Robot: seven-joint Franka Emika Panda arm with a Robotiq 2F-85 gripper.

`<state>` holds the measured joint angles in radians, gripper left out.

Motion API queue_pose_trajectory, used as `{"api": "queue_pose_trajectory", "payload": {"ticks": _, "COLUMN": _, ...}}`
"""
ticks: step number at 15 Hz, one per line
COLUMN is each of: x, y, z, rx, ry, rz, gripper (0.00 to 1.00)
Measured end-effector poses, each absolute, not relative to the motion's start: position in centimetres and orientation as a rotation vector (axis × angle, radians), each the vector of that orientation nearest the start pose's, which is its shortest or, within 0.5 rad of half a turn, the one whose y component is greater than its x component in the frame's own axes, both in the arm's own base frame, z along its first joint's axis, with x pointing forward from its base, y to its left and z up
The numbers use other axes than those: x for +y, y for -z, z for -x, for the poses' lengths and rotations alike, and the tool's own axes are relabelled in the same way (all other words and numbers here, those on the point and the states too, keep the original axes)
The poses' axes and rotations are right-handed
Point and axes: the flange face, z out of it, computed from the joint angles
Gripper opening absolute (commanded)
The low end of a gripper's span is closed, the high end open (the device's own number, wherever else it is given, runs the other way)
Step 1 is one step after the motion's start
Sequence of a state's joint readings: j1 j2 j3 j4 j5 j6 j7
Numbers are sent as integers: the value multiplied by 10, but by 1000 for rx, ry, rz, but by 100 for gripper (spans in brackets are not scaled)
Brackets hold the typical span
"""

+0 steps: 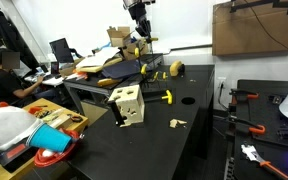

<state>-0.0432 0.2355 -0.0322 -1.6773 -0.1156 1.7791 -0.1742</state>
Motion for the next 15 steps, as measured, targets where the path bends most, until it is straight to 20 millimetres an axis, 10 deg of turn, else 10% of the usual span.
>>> {"api": "queue_pose_trajectory", "payload": {"ticks": 15, "x": -67, "y": -437, "z": -656, "rx": -157, "ry": -226, "rz": 3319, "gripper": 4}}
